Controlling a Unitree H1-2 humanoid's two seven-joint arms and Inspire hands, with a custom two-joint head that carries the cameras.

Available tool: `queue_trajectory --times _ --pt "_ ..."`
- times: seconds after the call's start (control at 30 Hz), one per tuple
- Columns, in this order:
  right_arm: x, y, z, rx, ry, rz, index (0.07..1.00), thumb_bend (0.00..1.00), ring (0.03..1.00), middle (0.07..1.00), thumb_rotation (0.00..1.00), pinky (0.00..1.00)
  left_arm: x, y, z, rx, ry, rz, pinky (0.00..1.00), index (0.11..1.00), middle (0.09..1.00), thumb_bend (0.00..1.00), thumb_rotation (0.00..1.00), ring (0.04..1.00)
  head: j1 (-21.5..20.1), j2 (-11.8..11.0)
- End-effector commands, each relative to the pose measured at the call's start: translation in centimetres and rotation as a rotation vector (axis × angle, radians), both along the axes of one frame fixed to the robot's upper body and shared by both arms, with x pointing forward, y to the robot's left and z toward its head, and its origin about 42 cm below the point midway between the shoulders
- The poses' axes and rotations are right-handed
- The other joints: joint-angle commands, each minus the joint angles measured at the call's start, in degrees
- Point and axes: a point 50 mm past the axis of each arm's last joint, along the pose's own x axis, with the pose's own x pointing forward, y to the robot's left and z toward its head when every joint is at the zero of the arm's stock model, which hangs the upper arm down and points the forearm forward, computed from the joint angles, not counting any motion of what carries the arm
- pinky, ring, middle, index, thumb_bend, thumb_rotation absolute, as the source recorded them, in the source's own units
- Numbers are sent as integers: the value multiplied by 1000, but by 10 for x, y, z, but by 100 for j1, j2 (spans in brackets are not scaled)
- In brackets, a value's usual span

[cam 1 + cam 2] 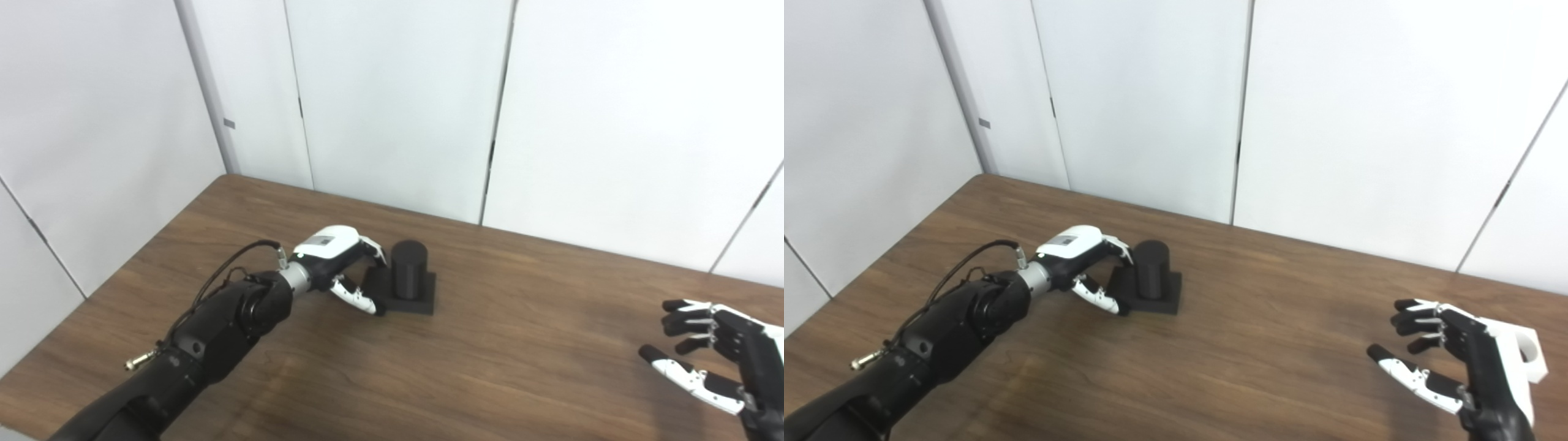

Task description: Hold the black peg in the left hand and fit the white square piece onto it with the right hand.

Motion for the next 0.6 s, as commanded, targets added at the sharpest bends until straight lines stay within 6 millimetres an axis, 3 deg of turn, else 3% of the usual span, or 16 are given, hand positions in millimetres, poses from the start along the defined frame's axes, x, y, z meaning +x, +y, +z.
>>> queue_trajectory --times 0.0,0.23,0.57 --pt "6 0 16 -13 -106 14 489 497 555 669 114 430 -12 -19 -16 85 81 -120 905 491 841 521 73 894 -61 26" --pt "11 1 7 -27 -136 27 489 498 540 658 113 418 -23 -51 -19 73 35 -254 830 491 830 522 71 863 -462 152" --pt "15 6 1 -19 -153 43 490 498 547 661 113 409 -37 -94 -26 64 33 -418 828 490 824 522 71 854 -1020 347"
